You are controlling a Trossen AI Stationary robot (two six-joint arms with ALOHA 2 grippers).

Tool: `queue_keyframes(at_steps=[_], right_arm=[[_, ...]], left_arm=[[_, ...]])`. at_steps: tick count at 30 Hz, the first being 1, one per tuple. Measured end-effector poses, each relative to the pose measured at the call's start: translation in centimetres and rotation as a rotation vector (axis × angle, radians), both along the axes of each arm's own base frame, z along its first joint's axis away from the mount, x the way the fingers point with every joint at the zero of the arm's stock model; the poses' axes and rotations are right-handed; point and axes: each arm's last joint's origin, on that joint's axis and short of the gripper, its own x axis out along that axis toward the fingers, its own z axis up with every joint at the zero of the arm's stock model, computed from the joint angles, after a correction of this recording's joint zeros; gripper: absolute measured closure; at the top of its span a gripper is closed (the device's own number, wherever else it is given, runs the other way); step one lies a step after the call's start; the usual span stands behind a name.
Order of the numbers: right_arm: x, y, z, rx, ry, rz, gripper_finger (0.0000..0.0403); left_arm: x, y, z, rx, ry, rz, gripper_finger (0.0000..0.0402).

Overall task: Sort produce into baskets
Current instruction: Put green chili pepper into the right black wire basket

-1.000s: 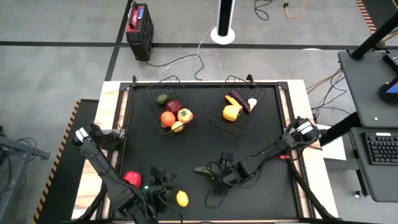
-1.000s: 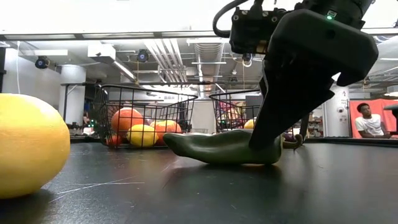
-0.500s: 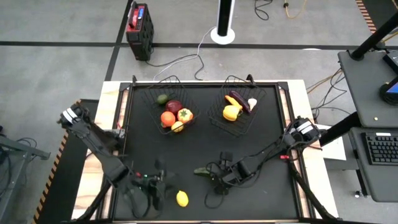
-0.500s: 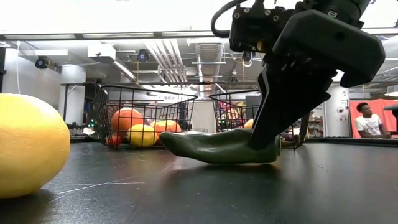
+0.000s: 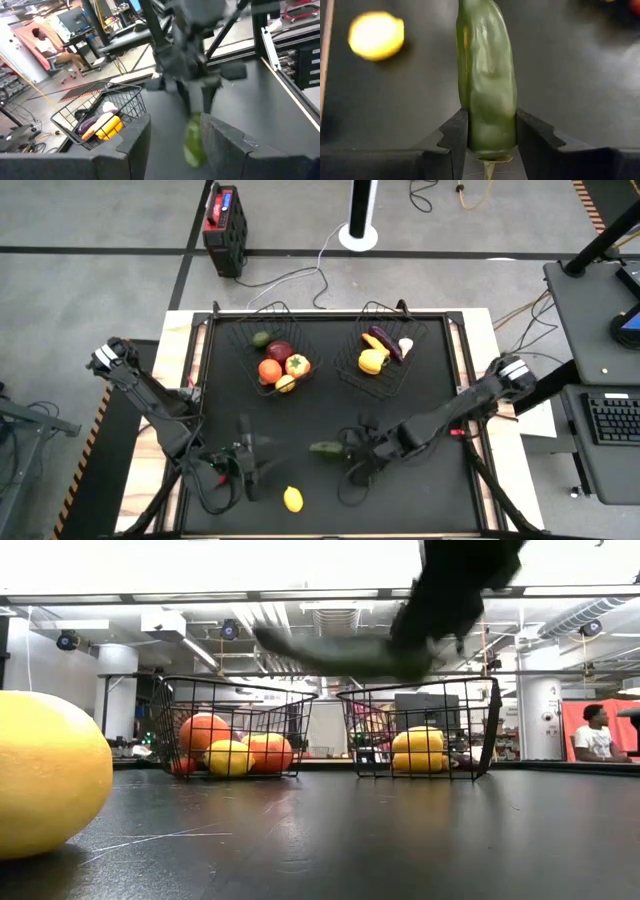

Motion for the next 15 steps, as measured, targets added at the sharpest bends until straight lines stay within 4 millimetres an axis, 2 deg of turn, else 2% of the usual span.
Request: queue_keyframes(at_steps=[5, 10, 13, 15], right_arm=[[-1.2, -2.9, 5.5, 0.030, -0.118, -0.061, 0.0265], [-3.1, -7.5, 10.5, 0.020, -0.188, -0.194, 0.0266], [-4.2, -10.6, 12.0, 0.006, -0.163, -0.292, 0.0266], [-5.1, -12.8, 12.4, 0.004, -0.116, -0.385, 0.0266]], left_arm=[[0.0, 0.2, 0.2, 0.009, -0.002, 0.009, 0.0247], [0.2, 0.5, 0.2, 0.009, -0.002, 0.022, 0.0247], [0.4, 0.8, 0.2, -0.007, -0.019, 0.070, 0.0247], [0.4, 1.0, 0.3, -0.012, -0.036, 0.117, 0.0247]])
